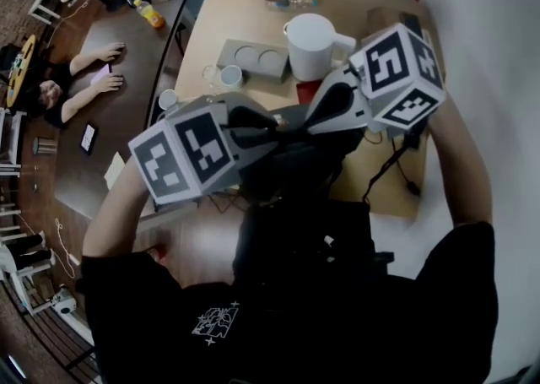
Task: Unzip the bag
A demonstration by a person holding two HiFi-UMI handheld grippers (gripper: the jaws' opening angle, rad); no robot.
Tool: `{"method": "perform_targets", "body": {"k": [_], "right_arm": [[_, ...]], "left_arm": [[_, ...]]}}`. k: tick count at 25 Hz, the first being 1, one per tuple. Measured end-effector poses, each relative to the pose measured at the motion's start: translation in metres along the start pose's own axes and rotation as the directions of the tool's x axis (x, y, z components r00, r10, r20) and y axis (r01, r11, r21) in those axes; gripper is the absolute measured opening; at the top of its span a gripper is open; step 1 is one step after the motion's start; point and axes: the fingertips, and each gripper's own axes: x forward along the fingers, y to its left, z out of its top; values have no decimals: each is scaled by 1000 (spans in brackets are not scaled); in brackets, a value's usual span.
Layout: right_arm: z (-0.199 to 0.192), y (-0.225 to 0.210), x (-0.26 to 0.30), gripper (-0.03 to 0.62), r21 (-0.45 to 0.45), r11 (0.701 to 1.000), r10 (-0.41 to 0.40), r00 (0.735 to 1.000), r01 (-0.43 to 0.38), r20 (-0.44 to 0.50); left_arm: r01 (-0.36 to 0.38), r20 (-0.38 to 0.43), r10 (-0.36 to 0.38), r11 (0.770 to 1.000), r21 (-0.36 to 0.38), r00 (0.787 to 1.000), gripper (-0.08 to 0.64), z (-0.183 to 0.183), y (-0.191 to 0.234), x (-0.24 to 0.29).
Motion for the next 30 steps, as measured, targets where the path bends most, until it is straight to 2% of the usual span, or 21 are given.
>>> {"method": "perform_targets", "body": {"k": [2, 4, 6, 9, 12, 16, 18, 20, 21, 23, 30], "right_arm": [[1, 0, -1, 14, -7, 1000, -16, 1000, 16, 1], [3, -1, -2, 14, -7, 1000, -22, 1000, 22, 8], [3, -1, -2, 14, -2, 1000, -20, 1000, 20, 18], [3, 0, -3, 14, 7, 1000, -27, 999, 27, 41], [5, 2, -3, 14, 54, 997, -63, 994, 58, 85], [4, 3, -2, 14, 174, 980, -127, 980, 100, 152], [3, 1, -1, 14, 227, 967, -160, 970, 117, 183], [2, -1, 0, 14, 262, 956, -191, 961, 135, 201], [1, -2, 2, 14, 269, 952, -203, 958, 146, 202], [0, -4, 5, 15, 262, 950, -224, 956, 171, 190], [-1, -4, 17, 35, 197, 952, -263, 955, 233, 139]], "left_arm": [[-95, -28, 98, 991, 98, 995, 77, 1, -3, -1], [-186, -37, 196, 966, 182, 980, 74, 3, -4, -3], [-214, -12, 219, 961, 177, 976, 66, 4, -7, -5], [-166, 94, 164, 986, 19, 982, 29, 4, -9, -8], [-122, 203, 148, 983, -136, 968, 9, 3, -9, -14], [-88, 322, 174, 960, -266, 930, 6, 2, -9, -18], [-38, 388, 180, 937, -346, 904, 6, -1, -7, -19], [34, 452, 179, 905, -423, 874, 6, -6, -4, -20], [60, 476, 183, 891, -450, 860, 6, -8, -2, -19], [75, 497, 193, 879, -470, 846, 6, -11, 0, -16], [96, 512, 186, 875, -474, 839, 6, -16, -3, -8]]}}
